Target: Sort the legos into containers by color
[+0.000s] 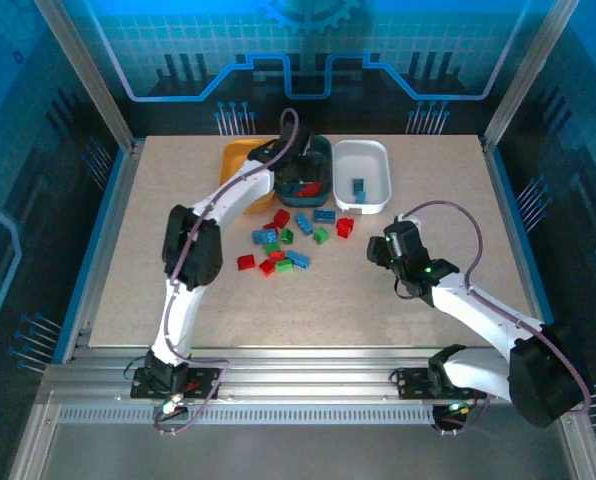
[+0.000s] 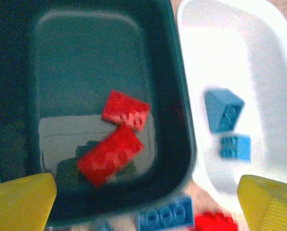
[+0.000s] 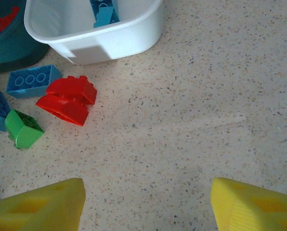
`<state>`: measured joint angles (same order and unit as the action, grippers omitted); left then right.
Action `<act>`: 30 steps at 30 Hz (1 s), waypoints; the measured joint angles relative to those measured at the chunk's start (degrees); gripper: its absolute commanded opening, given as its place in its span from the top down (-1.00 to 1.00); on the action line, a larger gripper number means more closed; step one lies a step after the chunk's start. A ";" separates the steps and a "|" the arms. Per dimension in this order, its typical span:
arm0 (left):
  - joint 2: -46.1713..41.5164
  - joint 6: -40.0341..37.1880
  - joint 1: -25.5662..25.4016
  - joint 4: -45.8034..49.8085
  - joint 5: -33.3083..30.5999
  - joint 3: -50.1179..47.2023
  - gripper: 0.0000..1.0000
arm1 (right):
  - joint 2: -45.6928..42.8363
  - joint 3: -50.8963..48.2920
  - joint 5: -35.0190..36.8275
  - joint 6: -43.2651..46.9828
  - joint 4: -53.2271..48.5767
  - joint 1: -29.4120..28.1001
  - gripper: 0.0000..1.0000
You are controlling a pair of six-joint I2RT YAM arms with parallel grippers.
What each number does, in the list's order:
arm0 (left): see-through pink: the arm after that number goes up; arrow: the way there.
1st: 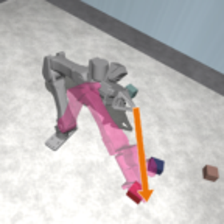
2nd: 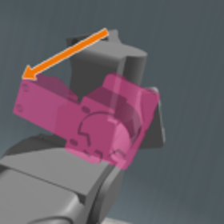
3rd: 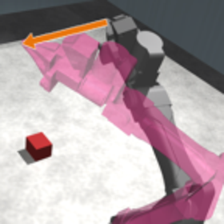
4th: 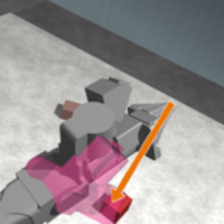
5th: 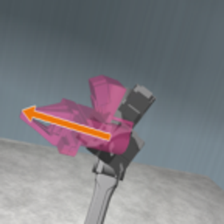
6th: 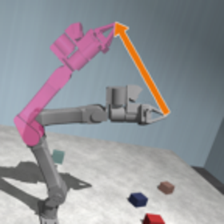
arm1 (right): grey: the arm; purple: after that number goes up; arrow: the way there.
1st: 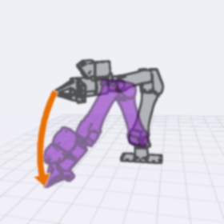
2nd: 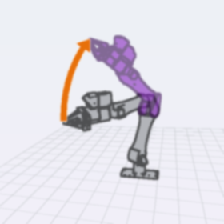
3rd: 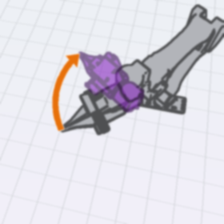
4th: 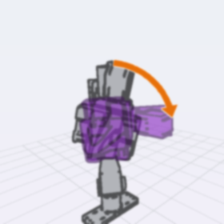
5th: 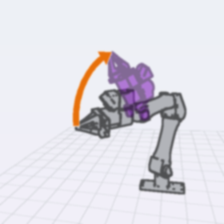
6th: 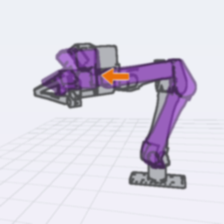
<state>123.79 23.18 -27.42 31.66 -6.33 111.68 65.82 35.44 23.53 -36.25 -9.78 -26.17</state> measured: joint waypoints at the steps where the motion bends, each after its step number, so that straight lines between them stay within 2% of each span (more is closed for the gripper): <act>1: -2.99 0.13 -0.50 -0.92 0.26 -4.11 -0.79 | 0.00 0.00 -0.02 -0.02 0.02 0.00 -0.41; 5: -12.26 -1.38 -5.11 -5.20 0.35 -18.49 -0.63 | 0.00 0.00 -0.17 0.00 0.02 0.00 -0.41; 8: -12.83 -3.80 -9.77 -8.07 0.79 -23.93 -0.45 | 0.00 0.00 -0.17 -0.02 0.02 0.00 -0.41; 11: -11.06 -4.90 -12.11 -8.26 2.19 -26.10 -0.42 | 0.00 0.00 -0.17 -0.02 0.02 0.00 -0.41; 17: -7.48 -3.96 -11.04 -9.11 3.15 -27.19 -0.51 | 0.00 0.00 -0.17 -0.02 0.02 0.00 -0.41; 30: -2.38 -3.61 -10.60 -12.79 1.25 -27.06 -0.52 | 0.00 0.00 -0.20 -0.02 0.02 0.00 -0.41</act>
<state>121.40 19.57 -38.02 18.87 -5.08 84.62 65.82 35.44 23.33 -36.27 -9.76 -26.17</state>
